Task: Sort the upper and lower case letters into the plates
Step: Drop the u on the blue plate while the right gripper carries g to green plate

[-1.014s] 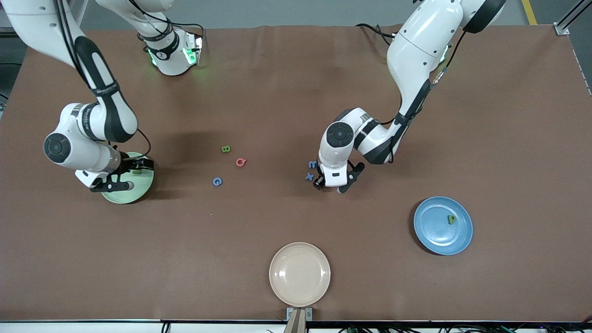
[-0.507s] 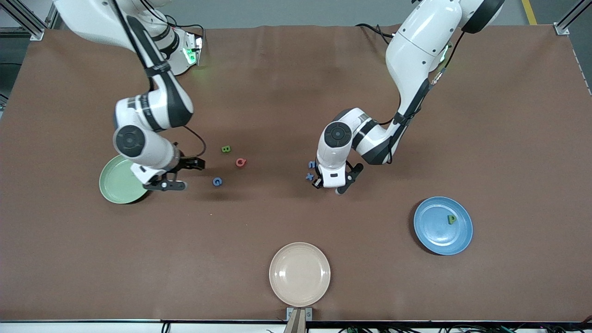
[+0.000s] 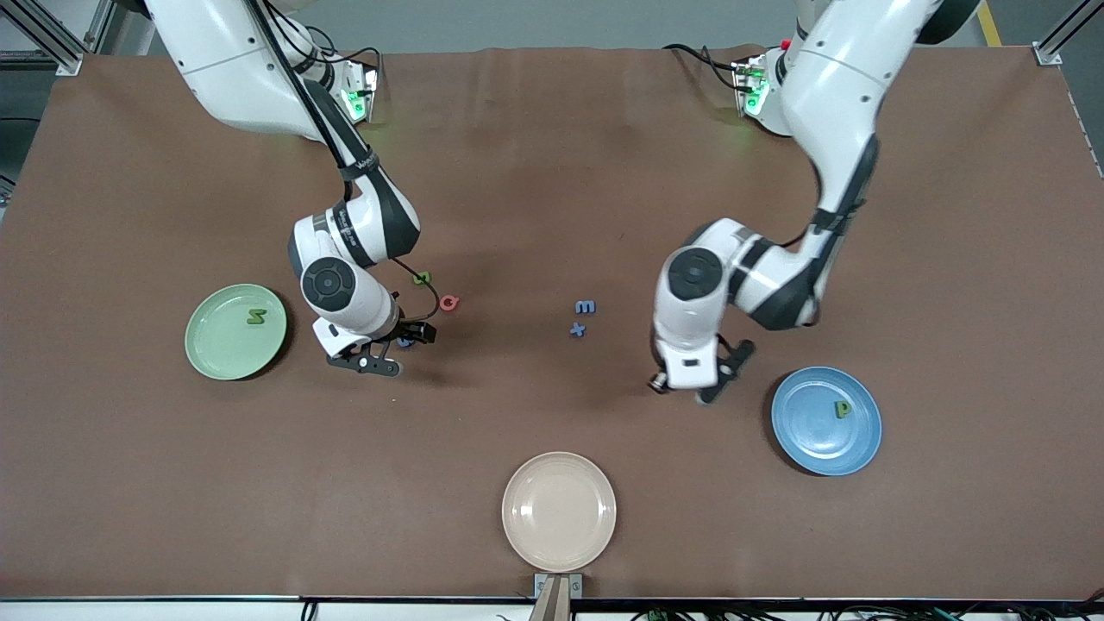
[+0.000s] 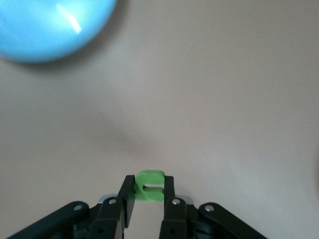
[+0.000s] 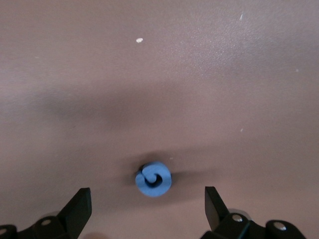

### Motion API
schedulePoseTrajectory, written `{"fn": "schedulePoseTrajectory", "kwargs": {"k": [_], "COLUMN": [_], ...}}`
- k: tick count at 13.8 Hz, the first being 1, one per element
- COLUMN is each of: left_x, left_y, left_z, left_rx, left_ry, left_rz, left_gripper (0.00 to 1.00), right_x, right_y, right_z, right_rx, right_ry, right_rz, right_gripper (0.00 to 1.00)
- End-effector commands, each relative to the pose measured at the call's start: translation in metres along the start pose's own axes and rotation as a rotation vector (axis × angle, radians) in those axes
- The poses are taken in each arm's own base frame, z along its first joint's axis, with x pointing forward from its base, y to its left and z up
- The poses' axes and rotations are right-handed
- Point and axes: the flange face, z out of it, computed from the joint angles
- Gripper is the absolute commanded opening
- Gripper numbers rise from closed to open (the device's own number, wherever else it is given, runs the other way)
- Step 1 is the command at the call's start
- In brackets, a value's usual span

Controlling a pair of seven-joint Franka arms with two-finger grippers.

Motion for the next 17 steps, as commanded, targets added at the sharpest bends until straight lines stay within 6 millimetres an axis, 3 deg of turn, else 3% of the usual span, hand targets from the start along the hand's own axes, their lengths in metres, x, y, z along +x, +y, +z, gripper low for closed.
{"fn": "schedulePoseTrajectory", "kwargs": {"k": [1,6,7,8,9,10,11,13,17], "left_x": [0.067,0.153,0.160,0.162,0.161,0.160,0.158,0.148,0.067], "left_y": [-0.036,-0.097,-0.103,-0.106,-0.107,-0.106,-0.104,-0.095,-0.042], "left_z": [-0.008,0.023,0.028,0.036,0.041,0.039,0.037,0.030,-0.005], "left_rx": [0.048,0.099,0.102,0.110,0.114,0.112,0.108,0.094,0.024], "left_ry": [0.010,-0.029,-0.039,-0.050,-0.056,-0.054,-0.053,-0.052,-0.102], "left_rz": [0.118,0.277,0.282,0.280,0.274,0.266,0.269,0.257,0.188], "left_gripper": [0.00,0.02,0.12,0.47,0.76,0.95,1.00,1.00,1.00], "right_x": [0.006,0.006,0.005,0.005,0.006,0.006,0.006,0.005,0.006], "right_y": [0.002,-0.001,0.000,0.000,0.002,0.003,0.002,0.002,0.002], "right_z": [0.003,0.017,0.018,0.018,0.019,0.019,0.020,0.020,0.019], "right_rx": [0.003,0.005,0.003,0.002,0.000,0.000,0.000,0.001,0.002], "right_ry": [-0.003,0.001,-0.001,-0.004,-0.008,-0.008,-0.007,-0.005,-0.004], "right_rz": [0.029,0.025,0.025,0.027,0.031,0.030,0.030,0.030,0.031], "right_gripper": [0.95,0.74,0.69,0.64,0.58,0.54,0.51,0.47,0.36]}}
